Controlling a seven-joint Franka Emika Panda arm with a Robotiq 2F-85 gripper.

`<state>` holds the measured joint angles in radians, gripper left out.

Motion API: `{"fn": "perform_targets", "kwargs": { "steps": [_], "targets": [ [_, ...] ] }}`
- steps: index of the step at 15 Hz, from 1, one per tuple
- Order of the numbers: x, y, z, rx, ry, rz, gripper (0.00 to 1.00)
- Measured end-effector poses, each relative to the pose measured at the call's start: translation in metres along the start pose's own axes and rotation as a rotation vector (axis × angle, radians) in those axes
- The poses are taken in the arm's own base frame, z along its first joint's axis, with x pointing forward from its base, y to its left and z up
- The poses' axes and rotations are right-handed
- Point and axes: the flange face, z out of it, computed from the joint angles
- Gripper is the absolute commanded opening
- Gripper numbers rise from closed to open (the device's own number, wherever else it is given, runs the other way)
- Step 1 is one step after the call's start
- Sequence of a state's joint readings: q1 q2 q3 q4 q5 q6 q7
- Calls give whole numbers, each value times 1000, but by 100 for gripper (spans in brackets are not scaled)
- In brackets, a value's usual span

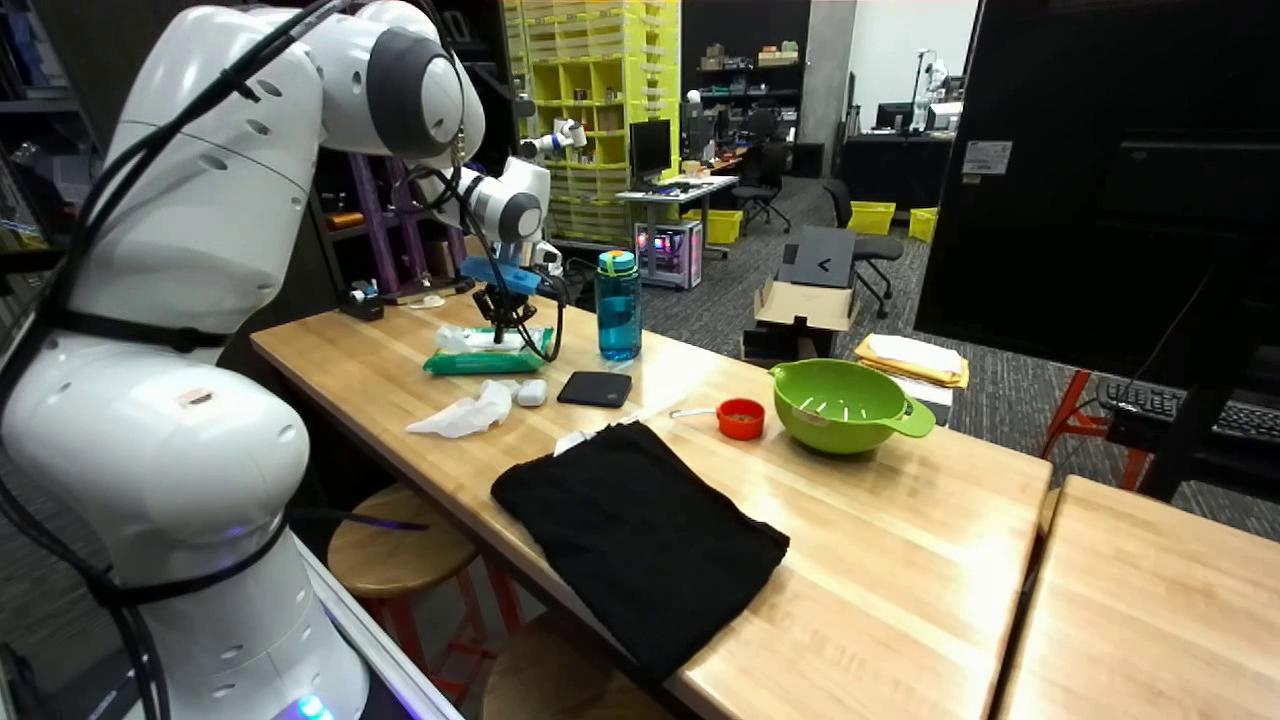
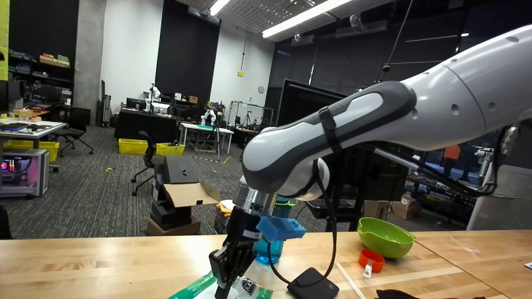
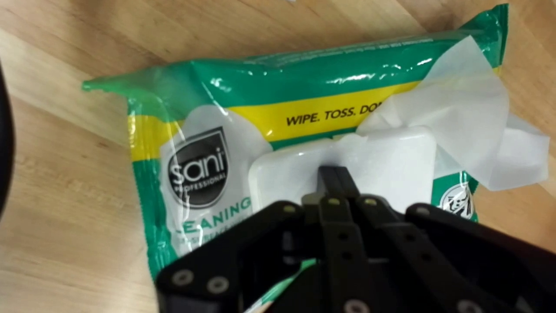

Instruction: Close the green object completely

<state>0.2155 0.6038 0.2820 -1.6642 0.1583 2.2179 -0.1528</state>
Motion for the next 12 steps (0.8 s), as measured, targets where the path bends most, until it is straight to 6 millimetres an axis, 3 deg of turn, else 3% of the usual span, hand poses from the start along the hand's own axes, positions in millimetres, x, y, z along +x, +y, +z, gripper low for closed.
{"fn": "perform_targets", "kwargs": {
  "steps": [12],
  "targets": [
    [5,-16,-1,11,-16,-25,0]
  ]
}}
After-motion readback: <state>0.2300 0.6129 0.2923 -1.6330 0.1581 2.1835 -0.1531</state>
